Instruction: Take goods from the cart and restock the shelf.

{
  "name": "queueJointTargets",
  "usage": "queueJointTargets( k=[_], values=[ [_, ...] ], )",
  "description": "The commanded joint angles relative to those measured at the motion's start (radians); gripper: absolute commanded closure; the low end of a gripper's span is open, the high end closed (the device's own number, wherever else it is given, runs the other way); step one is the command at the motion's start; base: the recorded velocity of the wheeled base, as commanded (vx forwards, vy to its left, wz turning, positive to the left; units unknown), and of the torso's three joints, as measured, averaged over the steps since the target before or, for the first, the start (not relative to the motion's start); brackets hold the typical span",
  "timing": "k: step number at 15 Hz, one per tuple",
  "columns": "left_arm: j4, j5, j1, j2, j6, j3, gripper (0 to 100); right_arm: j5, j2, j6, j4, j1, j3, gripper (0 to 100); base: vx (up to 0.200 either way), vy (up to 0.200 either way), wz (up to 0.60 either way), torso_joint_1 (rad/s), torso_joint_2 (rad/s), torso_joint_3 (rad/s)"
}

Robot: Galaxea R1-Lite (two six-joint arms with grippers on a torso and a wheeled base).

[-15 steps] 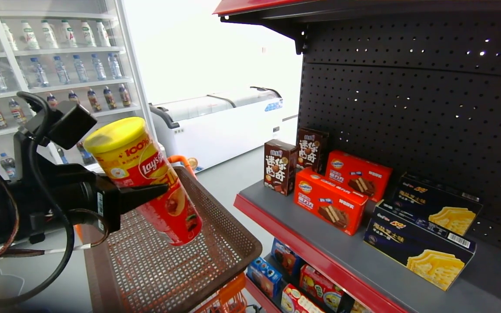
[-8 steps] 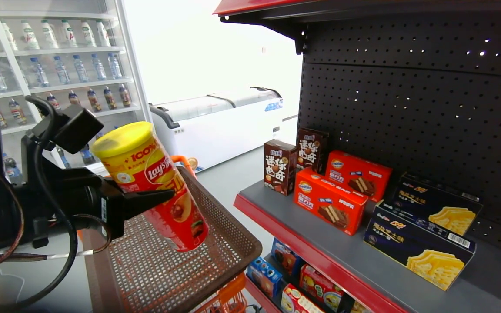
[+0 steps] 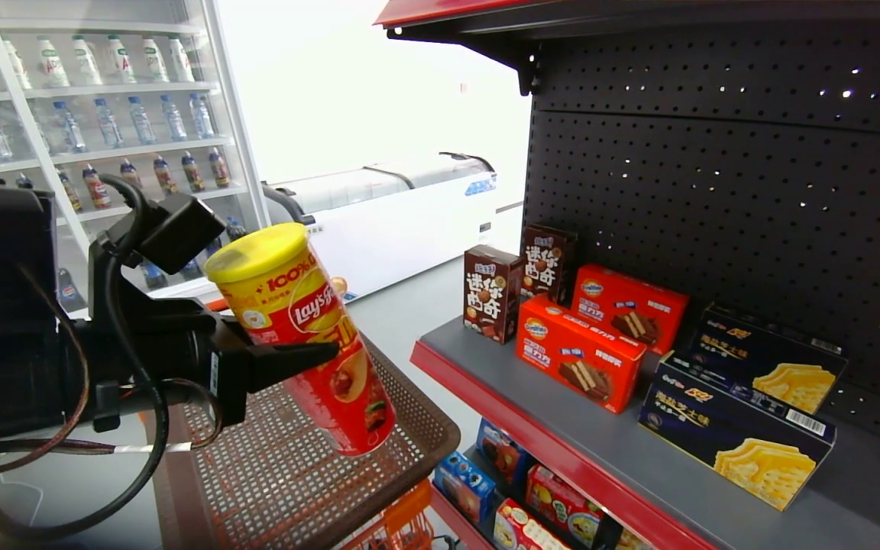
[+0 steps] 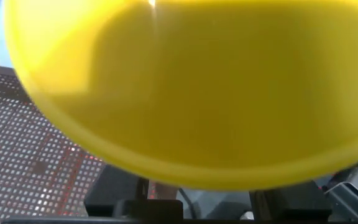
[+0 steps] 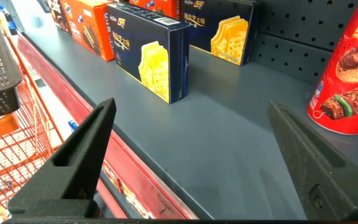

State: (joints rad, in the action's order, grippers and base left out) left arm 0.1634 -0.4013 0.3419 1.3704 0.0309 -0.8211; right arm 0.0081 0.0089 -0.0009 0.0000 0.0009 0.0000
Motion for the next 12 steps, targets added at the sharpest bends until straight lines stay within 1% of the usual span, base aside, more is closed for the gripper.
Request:
queueJointTargets(
  k=[1, 2, 3, 4, 6, 8, 11, 12],
  values=[
    [0.001, -0.019, 0.000, 0.015, 0.017, 0.000, 100, 0.000, 0.000, -0.001, 0.000, 0.001, 0.000, 0, 0.000, 0.000, 0.00, 0.000, 0.00, 0.000],
    [-0.001, -0.030, -0.001, 0.015, 0.026, 0.000, 100, 0.000, 0.000, -0.001, 0.000, 0.001, 0.000, 0, 0.000, 0.000, 0.00, 0.000, 0.00, 0.000],
    [-0.008, -0.057, 0.000, 0.015, 0.044, 0.002, 100, 0.001, 0.000, -0.001, 0.000, 0.001, 0.000, 0, 0.000, 0.000, 0.00, 0.000, 0.00, 0.000],
    [-0.008, -0.082, 0.002, 0.015, 0.055, -0.001, 100, 0.000, 0.000, -0.001, 0.000, 0.001, 0.000, 0, 0.000, 0.000, 0.00, 0.000, 0.00, 0.000],
    [-0.008, -0.108, 0.022, 0.015, 0.055, -0.004, 100, 0.000, 0.000, -0.001, 0.000, 0.001, 0.000, 0, 0.000, 0.000, 0.00, 0.000, 0.00, 0.000],
    [-0.008, -0.140, 0.029, 0.015, 0.055, -0.003, 100, 0.001, 0.000, -0.001, 0.000, 0.001, 0.000, 0, 0.000, 0.000, 0.00, 0.000, 0.00, 0.000],
    [-0.007, -0.143, 0.066, 0.010, 0.055, -0.006, 100, 0.001, 0.000, -0.001, 0.000, 0.001, 0.000, 0, 0.000, 0.000, -0.60, 0.002, 0.00, 0.004],
    [-0.005, -0.145, 0.088, 0.007, 0.055, -0.015, 100, 0.000, 0.000, -0.001, 0.000, 0.001, 0.000, 0, 0.000, 0.000, -0.60, -0.002, 0.00, 0.007]
  ],
)
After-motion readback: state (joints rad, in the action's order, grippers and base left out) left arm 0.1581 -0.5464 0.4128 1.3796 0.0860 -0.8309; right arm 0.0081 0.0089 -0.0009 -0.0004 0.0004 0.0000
